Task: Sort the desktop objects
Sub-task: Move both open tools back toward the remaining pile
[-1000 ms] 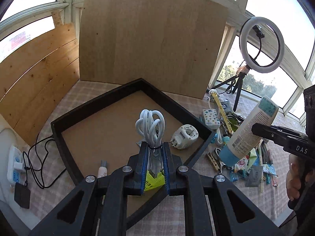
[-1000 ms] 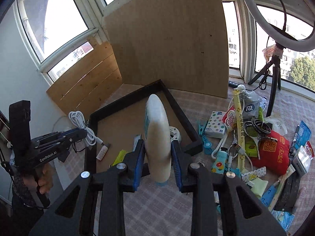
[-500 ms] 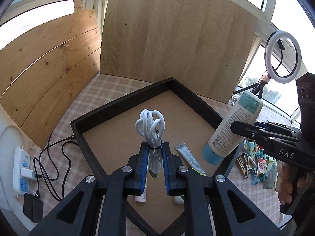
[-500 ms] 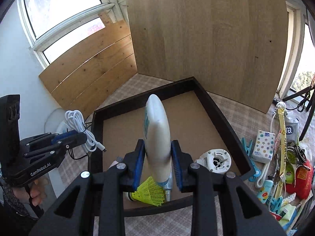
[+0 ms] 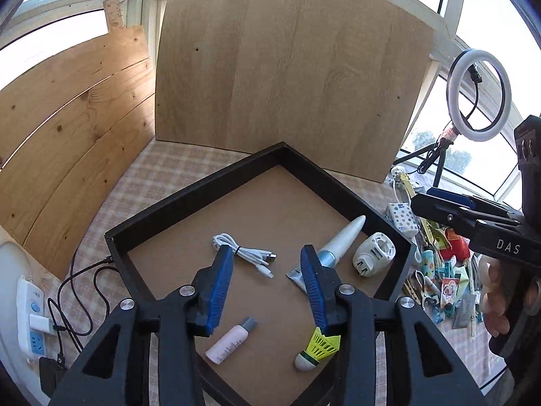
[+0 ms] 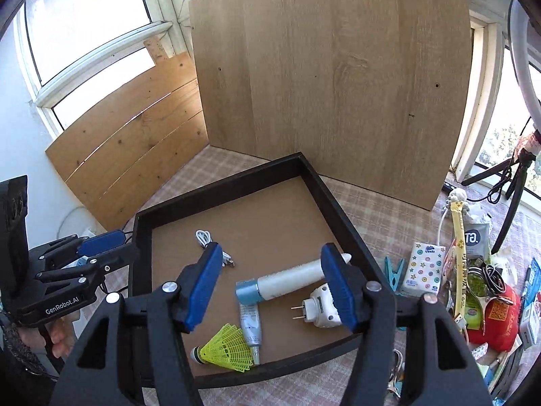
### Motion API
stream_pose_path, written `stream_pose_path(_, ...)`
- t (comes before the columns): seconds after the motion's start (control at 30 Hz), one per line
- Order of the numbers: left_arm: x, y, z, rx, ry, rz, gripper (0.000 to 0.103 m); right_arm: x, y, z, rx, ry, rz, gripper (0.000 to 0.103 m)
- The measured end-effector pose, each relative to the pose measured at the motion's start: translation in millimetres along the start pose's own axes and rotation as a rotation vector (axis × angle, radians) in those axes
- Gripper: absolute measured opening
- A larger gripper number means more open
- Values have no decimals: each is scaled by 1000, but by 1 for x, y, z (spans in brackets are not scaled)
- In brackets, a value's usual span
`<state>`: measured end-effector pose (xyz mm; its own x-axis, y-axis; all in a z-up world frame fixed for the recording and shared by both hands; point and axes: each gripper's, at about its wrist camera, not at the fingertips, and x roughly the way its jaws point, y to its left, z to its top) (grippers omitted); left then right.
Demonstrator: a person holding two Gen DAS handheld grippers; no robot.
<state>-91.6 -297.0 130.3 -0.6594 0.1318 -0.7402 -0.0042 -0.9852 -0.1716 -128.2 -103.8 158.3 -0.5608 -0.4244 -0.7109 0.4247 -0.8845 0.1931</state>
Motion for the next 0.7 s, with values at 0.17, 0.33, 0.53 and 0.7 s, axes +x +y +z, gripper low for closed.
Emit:
stream_pose_path(0.17, -2, -19, -5, 28, 8, -24, 39, -41, -48, -13, 46, -82, 2, 60)
stream_pose_path(0.33, -7, -46, -11, 73, 14, -49, 39, -92, -89, -29, 35, -109, -122, 60)
stream_pose_path(0.53, -9, -95, -21, 141, 26, -95, 39, -147, -146, -65, 98, -104, -220, 60)
stream_pose_path(0.7, -2, -142, -38, 192, 62, -153, 39, -179, -188, -105, 146, -60, -257, 60)
